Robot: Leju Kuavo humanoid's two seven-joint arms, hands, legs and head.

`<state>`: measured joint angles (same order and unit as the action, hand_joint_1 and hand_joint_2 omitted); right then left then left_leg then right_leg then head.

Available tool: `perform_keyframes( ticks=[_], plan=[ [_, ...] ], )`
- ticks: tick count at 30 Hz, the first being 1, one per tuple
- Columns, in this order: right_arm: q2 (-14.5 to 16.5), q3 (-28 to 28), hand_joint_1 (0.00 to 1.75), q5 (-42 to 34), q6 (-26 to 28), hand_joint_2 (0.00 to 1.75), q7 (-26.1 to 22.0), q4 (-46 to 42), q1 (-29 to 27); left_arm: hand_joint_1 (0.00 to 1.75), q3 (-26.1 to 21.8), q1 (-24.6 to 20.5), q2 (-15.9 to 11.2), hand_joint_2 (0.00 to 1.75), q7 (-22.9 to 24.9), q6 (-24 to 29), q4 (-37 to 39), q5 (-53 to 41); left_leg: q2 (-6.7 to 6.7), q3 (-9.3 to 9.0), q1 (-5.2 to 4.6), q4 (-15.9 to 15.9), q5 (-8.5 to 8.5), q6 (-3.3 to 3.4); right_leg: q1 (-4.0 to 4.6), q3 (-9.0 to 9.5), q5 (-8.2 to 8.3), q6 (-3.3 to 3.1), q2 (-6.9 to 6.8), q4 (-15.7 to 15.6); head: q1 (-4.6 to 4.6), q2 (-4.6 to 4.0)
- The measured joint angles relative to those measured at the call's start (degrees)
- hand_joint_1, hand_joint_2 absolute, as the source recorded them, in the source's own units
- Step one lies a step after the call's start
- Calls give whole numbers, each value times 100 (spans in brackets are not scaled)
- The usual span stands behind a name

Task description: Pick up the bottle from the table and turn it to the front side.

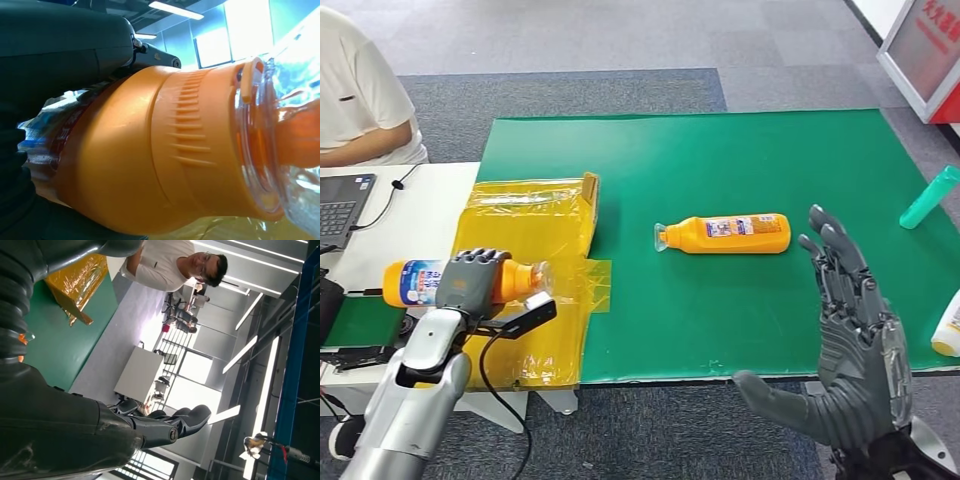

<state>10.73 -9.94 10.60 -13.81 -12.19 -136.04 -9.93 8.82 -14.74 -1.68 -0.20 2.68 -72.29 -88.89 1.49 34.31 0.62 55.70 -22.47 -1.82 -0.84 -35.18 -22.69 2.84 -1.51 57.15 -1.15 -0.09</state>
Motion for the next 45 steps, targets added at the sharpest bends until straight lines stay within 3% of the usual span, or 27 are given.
perform_keyframes(
  ticks=[14, 28, 32, 45],
  plan=[
    [-2, 1, 0, -109, 42, 175, -216, 1, 16, 175, 700, -115, 165, 175, 37, -12, 286, 0, 0, 1, -1, 0, -1, 1, -1, 0, 0, 0, 0, 0, 1, -1],
    [-2, 0, 0, -157, 118, 175, -325, 1, 49, 175, 973, -74, 509, 175, -21, 57, 787, 0, 0, 2, -1, 0, -2, 1, -1, 0, -1, 0, 0, 0, -1, -1],
    [-2, 3, 0, -163, 150, 175, -331, 1, 21, 0, 973, -25, 551, 175, -32, 116, 923, 0, 0, 2, 0, 0, -2, 1, 0, -1, -1, 0, 0, 0, 1, 0],
    [0, 188, 0, -190, 160, 175, -289, 62, -62, 0, 837, -18, 662, 175, -95, 136, 1119, 4, -1, -2, -1, 0, -1, 2, -1, 9, 1, 3, -1, 0, 1, 0]
  ],
)
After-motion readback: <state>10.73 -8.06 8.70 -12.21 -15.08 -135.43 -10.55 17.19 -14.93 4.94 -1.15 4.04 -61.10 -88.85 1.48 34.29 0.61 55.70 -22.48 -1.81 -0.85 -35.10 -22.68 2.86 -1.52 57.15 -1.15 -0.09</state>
